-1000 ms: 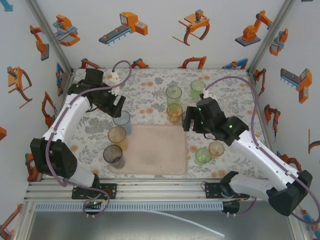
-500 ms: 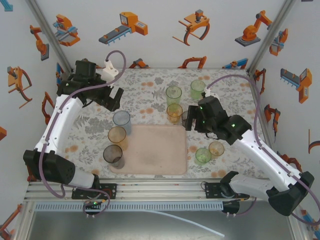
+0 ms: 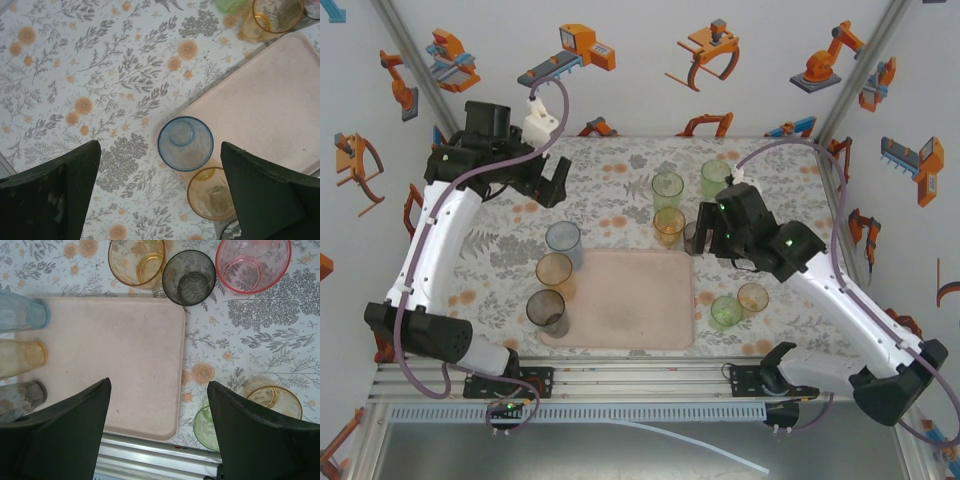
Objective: Place the glasses into the tray
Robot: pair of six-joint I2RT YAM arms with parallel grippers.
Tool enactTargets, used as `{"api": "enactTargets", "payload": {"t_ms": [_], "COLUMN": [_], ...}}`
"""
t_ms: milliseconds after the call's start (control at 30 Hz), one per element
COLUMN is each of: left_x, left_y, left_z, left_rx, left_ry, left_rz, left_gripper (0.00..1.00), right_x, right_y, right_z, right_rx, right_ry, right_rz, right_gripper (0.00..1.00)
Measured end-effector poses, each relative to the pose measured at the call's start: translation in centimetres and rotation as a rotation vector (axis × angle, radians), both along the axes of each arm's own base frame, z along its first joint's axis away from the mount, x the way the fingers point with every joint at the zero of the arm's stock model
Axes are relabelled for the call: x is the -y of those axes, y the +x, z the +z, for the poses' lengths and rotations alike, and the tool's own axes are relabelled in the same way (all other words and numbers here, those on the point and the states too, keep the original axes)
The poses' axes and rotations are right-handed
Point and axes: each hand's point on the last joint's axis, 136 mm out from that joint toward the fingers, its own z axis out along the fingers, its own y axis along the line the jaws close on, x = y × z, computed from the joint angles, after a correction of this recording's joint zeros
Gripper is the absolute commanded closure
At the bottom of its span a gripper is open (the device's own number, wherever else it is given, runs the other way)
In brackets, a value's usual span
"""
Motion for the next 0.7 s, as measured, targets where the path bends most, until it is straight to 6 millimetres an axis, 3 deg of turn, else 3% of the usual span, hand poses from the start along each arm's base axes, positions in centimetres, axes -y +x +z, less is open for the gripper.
{"api": "enactTargets", "payload": {"t_ms": [233, 333, 500, 700], "left_x": [1.7, 1.5, 0.9, -0.3], "left_y": [-1.5, -1.5, -2.0, -3.6], "left_z": [-0.3, 0.7, 2.8, 3.2], "left_rx": [-0.043, -0.054, -0.029, -0.014], "left_ry": [0.004, -0.003, -0.013, 0.002], "left_rz": [-0.039, -0.016, 0.018, 0.049], "left_gripper": [0.01, 0.02, 0.03, 0.03], "right_x": [-0.9, -0.5, -0.5, -2.9], "right_y": [4.0, 6.4, 10.8, 15.3], "right_z": [2.6, 3.2, 3.1, 1.5], "right_rx": [0.017, 0.008, -0.027, -0.073], "right_ry": [-0.005, 0.001, -0.002, -0.028], "right_rz": [-0.041, -0.070, -0.082, -0.027], "right_gripper": [0.35, 0.36, 0.37, 0.37]}}
